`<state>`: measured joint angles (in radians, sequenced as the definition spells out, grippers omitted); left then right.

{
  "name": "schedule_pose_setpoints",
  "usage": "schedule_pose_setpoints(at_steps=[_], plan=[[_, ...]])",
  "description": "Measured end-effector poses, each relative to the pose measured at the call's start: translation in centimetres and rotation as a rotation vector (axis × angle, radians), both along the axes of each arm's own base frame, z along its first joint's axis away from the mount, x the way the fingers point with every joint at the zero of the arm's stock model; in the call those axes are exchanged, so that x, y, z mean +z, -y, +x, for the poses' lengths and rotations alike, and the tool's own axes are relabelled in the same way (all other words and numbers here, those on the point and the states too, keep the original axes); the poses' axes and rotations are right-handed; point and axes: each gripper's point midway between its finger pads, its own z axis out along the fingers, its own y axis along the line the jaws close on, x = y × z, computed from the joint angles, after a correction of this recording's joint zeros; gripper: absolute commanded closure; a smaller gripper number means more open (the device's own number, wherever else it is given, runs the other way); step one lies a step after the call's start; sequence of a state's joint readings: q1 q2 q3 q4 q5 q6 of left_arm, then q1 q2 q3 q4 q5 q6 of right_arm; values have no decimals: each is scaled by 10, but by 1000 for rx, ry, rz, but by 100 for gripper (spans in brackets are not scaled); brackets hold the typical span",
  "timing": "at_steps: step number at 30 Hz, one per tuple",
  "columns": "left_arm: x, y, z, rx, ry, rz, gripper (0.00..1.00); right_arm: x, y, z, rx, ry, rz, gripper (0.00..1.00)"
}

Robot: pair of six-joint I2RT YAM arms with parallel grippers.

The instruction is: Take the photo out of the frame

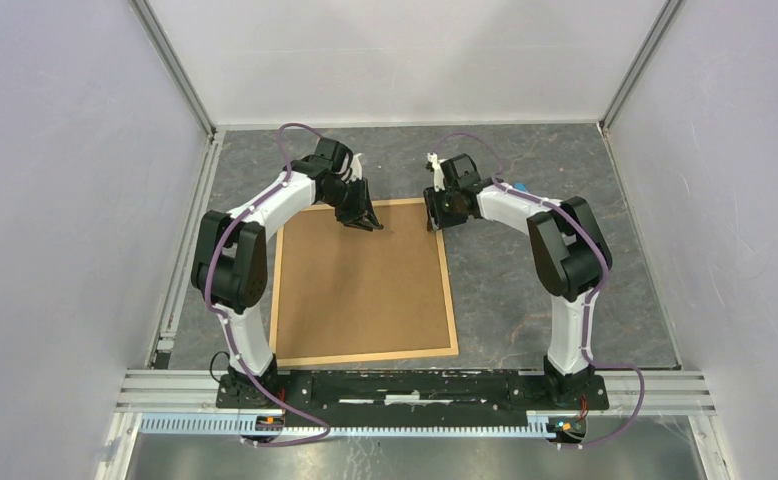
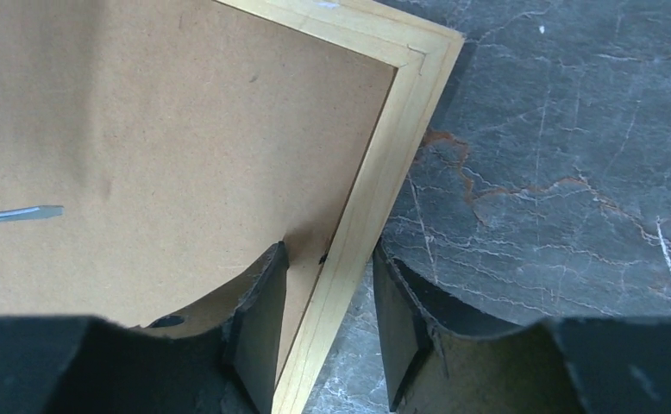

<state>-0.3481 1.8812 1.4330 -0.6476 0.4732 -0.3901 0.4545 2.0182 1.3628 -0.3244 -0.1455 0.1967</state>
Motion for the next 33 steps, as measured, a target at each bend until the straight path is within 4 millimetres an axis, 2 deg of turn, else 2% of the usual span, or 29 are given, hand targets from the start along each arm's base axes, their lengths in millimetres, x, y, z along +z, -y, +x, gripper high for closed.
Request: schedule_pose_setpoints(at_steps=[4, 6, 11, 19, 20, 23, 24, 26, 28, 33], plan=[[0, 0, 0, 0, 0, 0, 98, -1, 4, 2, -21, -12, 17, 62], [0, 0, 0, 0, 0, 0, 98, 0, 6, 3, -27, -16, 23, 70], [0, -1, 0, 2, 0, 0, 98, -1, 10, 3, -51, -18, 45, 100], [0, -3, 1, -10, 10, 4, 98, 1, 10, 2, -74, -18, 63, 100], [0, -3, 1, -16, 15, 6, 98, 1, 10, 2, -71, -19, 65, 98], [2, -2, 1, -30, 20, 3, 98, 3, 9, 2, -43, -17, 77, 49], [3, -2, 1, -38, 24, -2, 98, 4, 8, 1, -16, -13, 83, 38], [8, 1, 1, -52, 28, -21, 98, 8, 7, -5, 57, 2, 87, 28], [15, 4, -2, -68, 30, -43, 98, 20, 6, -16, 145, 35, 92, 23], [38, 11, -16, -105, 15, -111, 98, 79, -6, -26, 395, 228, 115, 22]])
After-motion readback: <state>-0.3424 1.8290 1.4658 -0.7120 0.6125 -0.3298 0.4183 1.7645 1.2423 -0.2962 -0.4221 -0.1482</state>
